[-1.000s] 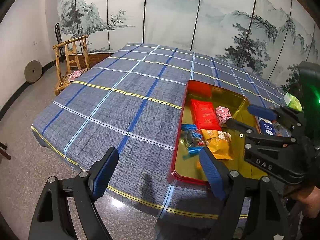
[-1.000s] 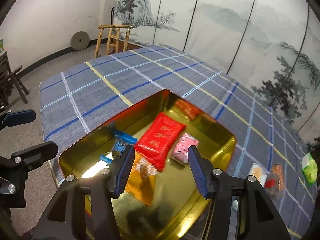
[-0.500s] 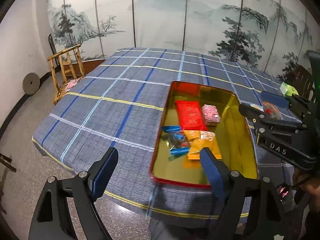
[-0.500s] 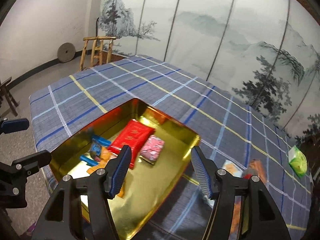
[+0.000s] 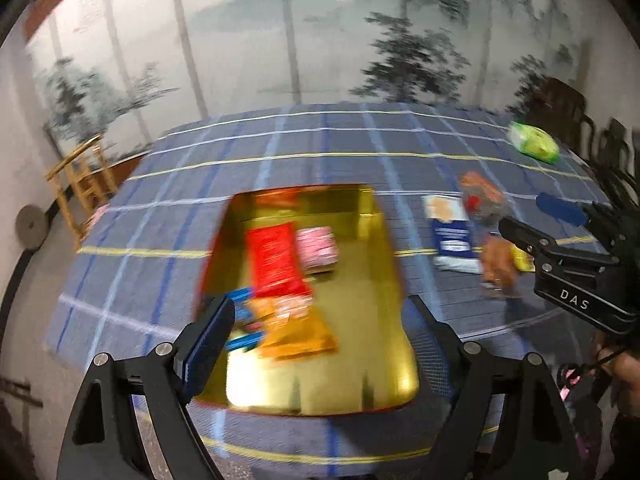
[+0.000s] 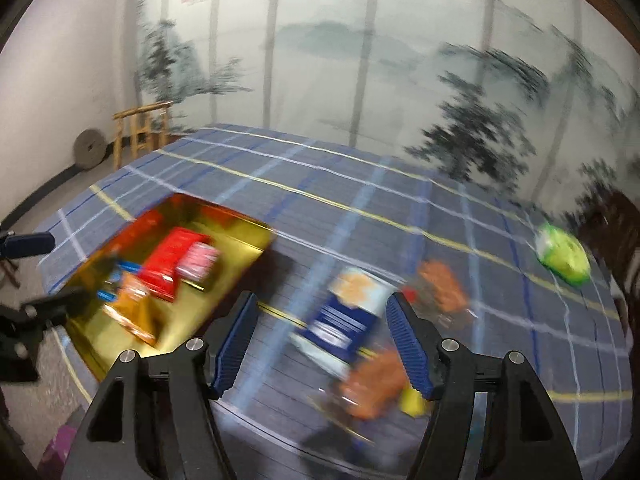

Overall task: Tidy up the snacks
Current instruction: 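Move the left gripper onto the blue soda cracker box and close, then lift the cracker box with the left gripper while the right gripper grasps the teal candy bag, then carry the cracker box into the tin and open the left gripper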

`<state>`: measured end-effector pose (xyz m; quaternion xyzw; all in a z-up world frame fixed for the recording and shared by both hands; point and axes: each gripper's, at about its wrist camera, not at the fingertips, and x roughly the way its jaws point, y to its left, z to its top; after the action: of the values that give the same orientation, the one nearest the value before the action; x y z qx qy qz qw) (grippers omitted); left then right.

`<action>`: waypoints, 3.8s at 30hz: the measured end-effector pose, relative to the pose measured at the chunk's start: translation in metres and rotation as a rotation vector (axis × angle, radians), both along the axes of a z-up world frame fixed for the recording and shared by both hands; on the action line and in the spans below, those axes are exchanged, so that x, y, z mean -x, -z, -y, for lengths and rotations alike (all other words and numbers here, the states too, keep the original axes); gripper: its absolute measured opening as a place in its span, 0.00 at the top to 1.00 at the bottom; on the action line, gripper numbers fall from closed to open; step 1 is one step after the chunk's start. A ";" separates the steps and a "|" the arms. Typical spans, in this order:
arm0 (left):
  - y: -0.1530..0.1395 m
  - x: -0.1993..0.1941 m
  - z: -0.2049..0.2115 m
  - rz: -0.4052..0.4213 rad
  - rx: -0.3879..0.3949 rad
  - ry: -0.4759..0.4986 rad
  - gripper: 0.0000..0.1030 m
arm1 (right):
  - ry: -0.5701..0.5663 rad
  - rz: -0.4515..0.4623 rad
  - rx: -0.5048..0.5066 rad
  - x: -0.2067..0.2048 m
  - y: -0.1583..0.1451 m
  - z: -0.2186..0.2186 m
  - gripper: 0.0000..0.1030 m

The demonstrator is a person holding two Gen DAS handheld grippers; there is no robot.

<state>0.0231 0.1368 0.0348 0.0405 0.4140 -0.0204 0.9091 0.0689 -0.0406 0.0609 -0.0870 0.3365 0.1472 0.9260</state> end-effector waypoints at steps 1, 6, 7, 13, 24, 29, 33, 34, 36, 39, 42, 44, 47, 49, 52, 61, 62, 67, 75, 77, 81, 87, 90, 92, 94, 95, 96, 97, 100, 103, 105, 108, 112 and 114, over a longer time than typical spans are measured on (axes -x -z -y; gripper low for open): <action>-0.001 -0.005 0.010 -0.011 0.008 0.031 0.20 | 0.029 -0.010 -0.013 0.000 0.004 0.017 0.34; 0.004 -0.032 0.054 -0.078 0.050 0.160 0.20 | 0.194 -0.084 -0.044 -0.007 0.035 0.108 0.34; 0.006 -0.040 0.064 -0.093 0.048 0.180 0.20 | 0.220 -0.092 -0.051 -0.007 0.039 0.123 0.34; 0.029 -0.093 0.104 -0.216 0.076 0.220 0.20 | 0.343 -0.115 -0.073 -0.007 0.061 0.195 0.34; 0.085 -0.158 0.151 -0.340 -0.035 0.255 0.22 | 0.375 -0.151 -0.137 -0.012 0.086 0.234 0.34; 0.103 -0.179 0.141 -0.389 0.004 0.218 0.33 | 0.363 -0.142 -0.161 -0.014 0.086 0.235 0.34; 0.102 -0.184 0.144 -0.349 -0.003 0.227 0.42 | 0.359 -0.143 -0.166 -0.015 0.087 0.233 0.34; 0.101 -0.183 0.146 -0.332 -0.003 0.240 0.54 | 0.360 -0.144 -0.166 -0.015 0.087 0.233 0.34; 0.099 -0.180 0.152 -0.314 -0.038 0.243 0.54 | 0.362 -0.145 -0.172 -0.015 0.087 0.233 0.33; 0.094 -0.167 0.156 -0.284 -0.055 0.221 0.55 | 0.370 -0.155 -0.185 -0.017 0.089 0.235 0.32; 0.073 -0.143 0.150 -0.245 0.017 0.206 0.55 | 0.376 -0.171 -0.232 -0.017 0.091 0.243 0.32; 0.058 -0.124 0.146 -0.221 0.044 0.208 0.55 | 0.372 -0.176 -0.256 -0.018 0.092 0.247 0.32; 0.038 -0.098 0.141 -0.187 0.069 0.212 0.55 | 0.303 -0.164 -0.278 -0.016 0.089 0.243 0.32; 0.027 -0.086 0.136 -0.170 0.090 0.210 0.55 | 0.200 -0.145 -0.293 -0.011 0.084 0.235 0.32; 0.015 -0.070 0.130 -0.164 0.129 0.213 0.55 | 0.034 -0.162 -0.299 -0.004 0.080 0.219 0.32; 0.008 -0.037 0.114 -0.185 0.189 0.200 0.55 | -0.212 -0.153 -0.166 0.002 0.072 0.174 0.32; 0.008 -0.036 0.113 -0.189 0.196 0.198 0.55 | -0.223 -0.156 -0.154 -0.001 0.073 0.172 0.32; 0.008 -0.032 0.109 -0.192 0.195 0.191 0.55 | -0.243 -0.186 -0.130 -0.017 0.082 0.161 0.32; 0.007 -0.027 0.107 -0.194 0.203 0.189 0.55 | -0.204 -0.253 -0.151 -0.025 0.091 0.168 0.69; 0.006 -0.026 0.106 -0.192 0.208 0.189 0.55 | -0.158 -0.244 -0.170 -0.019 0.088 0.176 0.69; 0.001 -0.022 0.100 -0.188 0.220 0.186 0.55 | -0.082 -0.226 -0.240 -0.001 0.084 0.196 0.70; -0.009 -0.013 0.086 -0.162 0.225 0.164 0.55 | -0.010 -0.198 -0.285 0.022 0.077 0.213 0.70; -0.012 -0.012 0.077 -0.150 0.216 0.149 0.55 | 0.022 -0.188 -0.303 0.026 0.077 0.219 0.70; -0.013 -0.011 0.068 -0.142 0.215 0.132 0.55 | 0.035 -0.190 -0.314 0.028 0.079 0.221 0.70; -0.013 -0.011 0.058 -0.140 0.214 0.112 0.55 | 0.046 -0.192 -0.322 0.029 0.080 0.221 0.70; -0.012 -0.011 0.053 -0.141 0.215 0.101 0.55 | 0.047 -0.193 -0.321 0.030 0.081 0.221 0.70; -0.011 -0.011 0.047 -0.142 0.218 0.086 0.55 | 0.048 -0.193 -0.320 0.031 0.081 0.220 0.70; -0.010 -0.011 0.041 -0.143 0.219 0.076 0.55 | 0.049 -0.192 -0.319 0.031 0.080 0.219 0.70; -0.006 -0.011 0.025 -0.145 0.207 0.042 0.55 | 0.054 -0.190 -0.315 0.032 0.079 0.218 0.70; -0.002 -0.013 0.008 -0.149 0.200 0.011 0.55 | 0.064 -0.189 -0.315 0.033 0.078 0.218 0.70; 0.000 -0.014 -0.002 -0.145 0.186 -0.008 0.55 | 0.067 -0.189 -0.315 0.033 0.078 0.218 0.70; 0.002 -0.021 -0.015 -0.143 0.161 -0.028 0.55 | 0.074 -0.193 -0.317 0.033 0.079 0.219 0.70; 0.006 -0.040 -0.023 -0.141 0.124 -0.036 0.55 | 0.083 -0.199 -0.319 0.032 0.080 0.220 0.70; 0.009 -0.051 -0.024 -0.144 0.105 -0.040 0.55 | 0.086 -0.200 -0.324 0.031 0.080 0.221 0.70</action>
<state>0.0743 0.1606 0.0255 -0.0172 0.4774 -0.0269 0.8781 0.0374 -0.2613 -0.0187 0.0928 0.4021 0.1675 0.8953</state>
